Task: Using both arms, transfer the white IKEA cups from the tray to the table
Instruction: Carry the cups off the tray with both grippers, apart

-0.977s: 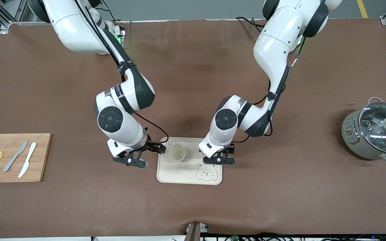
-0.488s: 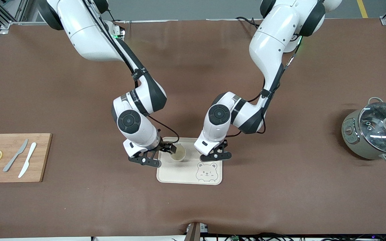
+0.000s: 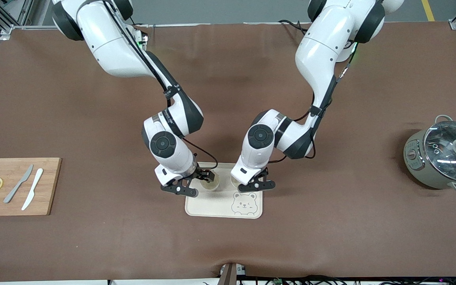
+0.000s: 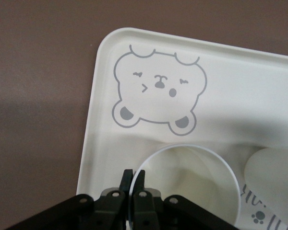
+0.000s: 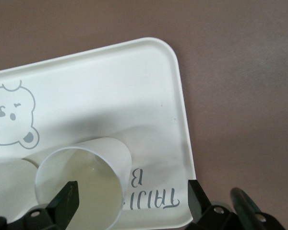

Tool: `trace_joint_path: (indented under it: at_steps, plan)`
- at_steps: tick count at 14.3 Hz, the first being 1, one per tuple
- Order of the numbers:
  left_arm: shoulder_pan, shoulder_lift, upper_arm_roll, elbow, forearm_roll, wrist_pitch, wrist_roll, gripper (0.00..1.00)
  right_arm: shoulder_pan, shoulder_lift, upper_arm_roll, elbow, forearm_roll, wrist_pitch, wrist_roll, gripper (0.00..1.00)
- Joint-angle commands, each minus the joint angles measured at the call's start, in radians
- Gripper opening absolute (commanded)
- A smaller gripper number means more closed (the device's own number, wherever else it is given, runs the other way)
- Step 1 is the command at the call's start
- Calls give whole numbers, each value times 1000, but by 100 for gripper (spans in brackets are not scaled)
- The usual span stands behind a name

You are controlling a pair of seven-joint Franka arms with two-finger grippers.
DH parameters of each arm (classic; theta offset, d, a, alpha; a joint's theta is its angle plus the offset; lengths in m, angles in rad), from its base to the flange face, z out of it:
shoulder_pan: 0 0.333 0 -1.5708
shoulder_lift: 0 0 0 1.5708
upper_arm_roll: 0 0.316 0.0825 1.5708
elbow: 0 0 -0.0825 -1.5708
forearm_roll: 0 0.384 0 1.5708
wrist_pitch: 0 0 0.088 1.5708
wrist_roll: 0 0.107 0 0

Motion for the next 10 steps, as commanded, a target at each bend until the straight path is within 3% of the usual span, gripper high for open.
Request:
trace_joint_path:
  at_steps: [1,4,7,8,10]
  plan:
    - [22,-55,6,-11,1,-64,25,0,18,23,-10,12,-10,24,36,100]
    - [83,-167,-1,-67,-11,-180,94,0,20,34,-10,13,-10,34,36,100]
    - [124,-374,-1,-312,-11,-137,137,0,20,42,-10,12,-10,42,36,100]
    - [138,-443,-1,-403,-13,-105,158,0,20,42,-10,13,-12,42,36,94]
    - [187,-566,-6,-547,-14,-63,224,0,20,42,-10,13,-12,42,34,59]
